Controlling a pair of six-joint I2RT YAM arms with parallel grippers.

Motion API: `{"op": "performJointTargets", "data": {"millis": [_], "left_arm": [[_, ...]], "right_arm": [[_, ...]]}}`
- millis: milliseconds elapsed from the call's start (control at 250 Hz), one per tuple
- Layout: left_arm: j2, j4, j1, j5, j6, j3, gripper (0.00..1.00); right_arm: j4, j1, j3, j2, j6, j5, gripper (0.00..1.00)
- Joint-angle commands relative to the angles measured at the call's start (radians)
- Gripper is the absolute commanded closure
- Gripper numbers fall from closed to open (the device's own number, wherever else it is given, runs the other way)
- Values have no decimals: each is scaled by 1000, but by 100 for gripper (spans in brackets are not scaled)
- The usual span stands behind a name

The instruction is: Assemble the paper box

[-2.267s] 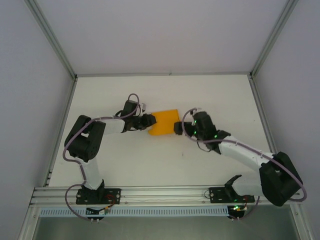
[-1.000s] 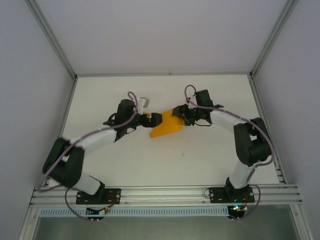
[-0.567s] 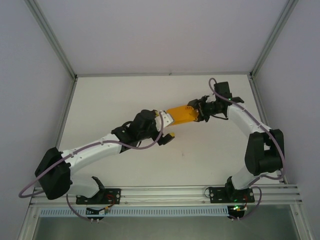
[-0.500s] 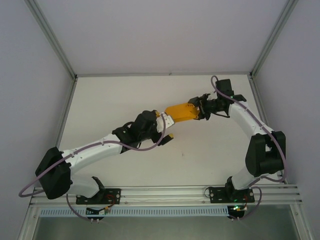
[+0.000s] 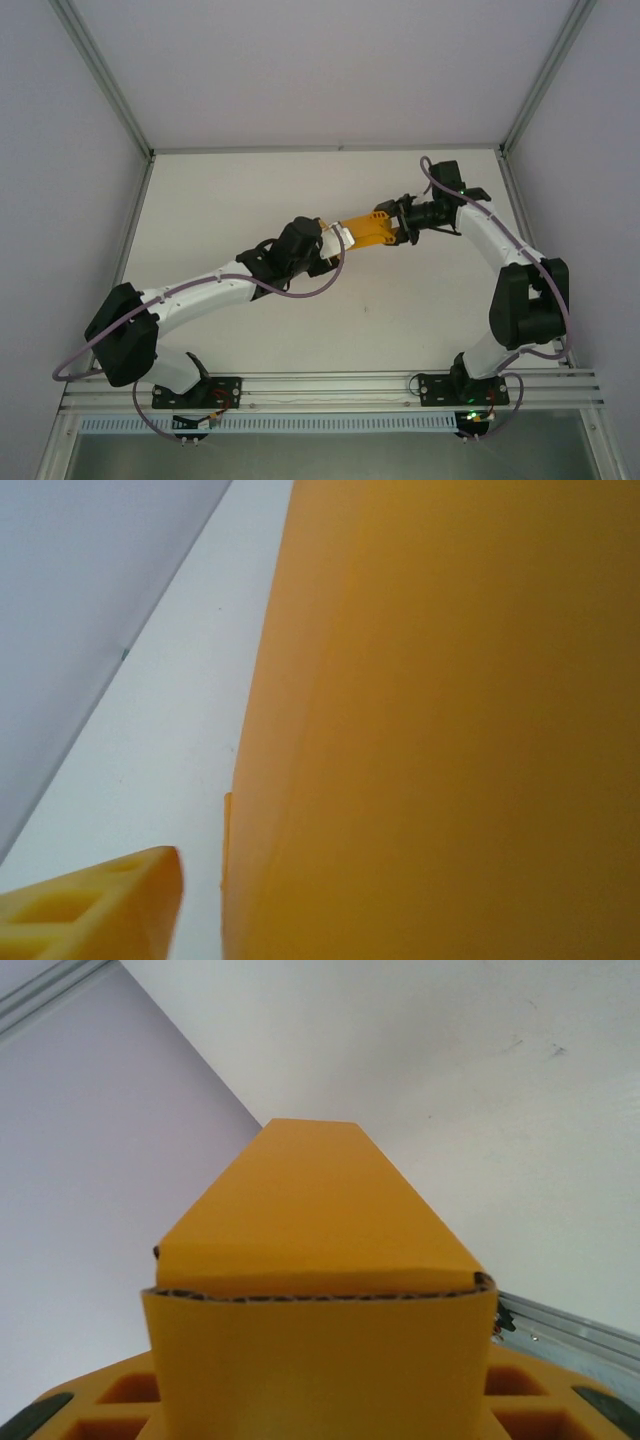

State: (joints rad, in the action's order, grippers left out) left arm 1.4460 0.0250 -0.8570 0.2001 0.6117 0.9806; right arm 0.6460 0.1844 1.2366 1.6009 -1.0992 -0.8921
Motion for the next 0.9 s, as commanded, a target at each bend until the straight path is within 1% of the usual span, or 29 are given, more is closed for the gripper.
{"op": "performJointTargets", "data": {"millis": [0,56,108,136,168,236,256,307,359,387,411,439,483,523,567,587,631,691,731,783,854,898], "left_arm": [[0,-31,-4,-6,23,14,39],[1,-18,-5,-20,24,16,47],[1,3,-5,-26,23,23,49],[0,9,-4,-24,20,25,51],[-2,16,-4,-25,18,28,52],[-9,45,-5,-41,13,32,56],[-12,65,-8,-50,13,35,56],[-13,123,-5,-68,15,52,59],[-11,167,-4,-73,4,67,63],[-9,198,-2,-88,4,75,64],[-7,220,1,-100,2,82,64],[-4,262,3,-119,-2,92,64],[9,368,16,-184,4,118,64],[27,456,33,-234,3,144,64],[57,560,53,-294,15,176,63],[71,590,57,-298,15,187,63],[98,620,61,-281,1,203,63],[123,643,62,-278,4,211,63],[132,641,62,-278,9,208,64],[136,631,64,-261,7,207,64],[137,638,71,-271,22,211,64],[141,648,77,-284,35,212,65]], "right_arm": [[51,5,14,21,39,-54,53],[62,5,17,25,52,-57,52],[74,3,25,23,75,-46,48],[86,4,33,21,81,-32,44],[94,3,39,21,91,-16,37],[91,2,53,15,112,17,28],[87,-2,58,13,119,25,23],[57,-11,74,2,138,58,22],[17,-14,83,-21,177,138,21],[12,-16,93,-35,205,205,17],[3,-18,103,-47,249,254,11],[-6,-20,115,-59,317,311,6],[-26,-20,122,-87,432,436,4],[-104,-18,89,-126,563,486,0],[-190,-19,30,-181,674,553,0],[-226,-17,3,-207,735,552,0],[-289,-15,-61,-262,877,504,0],[-345,-13,-133,-320,987,452,0],[-319,-10,-140,-337,1051,412,0],[-241,-6,-128,-336,1137,378,0],[-151,9,-113,-324,1217,380,0],[-112,25,-112,-316,1263,399,2]]}}
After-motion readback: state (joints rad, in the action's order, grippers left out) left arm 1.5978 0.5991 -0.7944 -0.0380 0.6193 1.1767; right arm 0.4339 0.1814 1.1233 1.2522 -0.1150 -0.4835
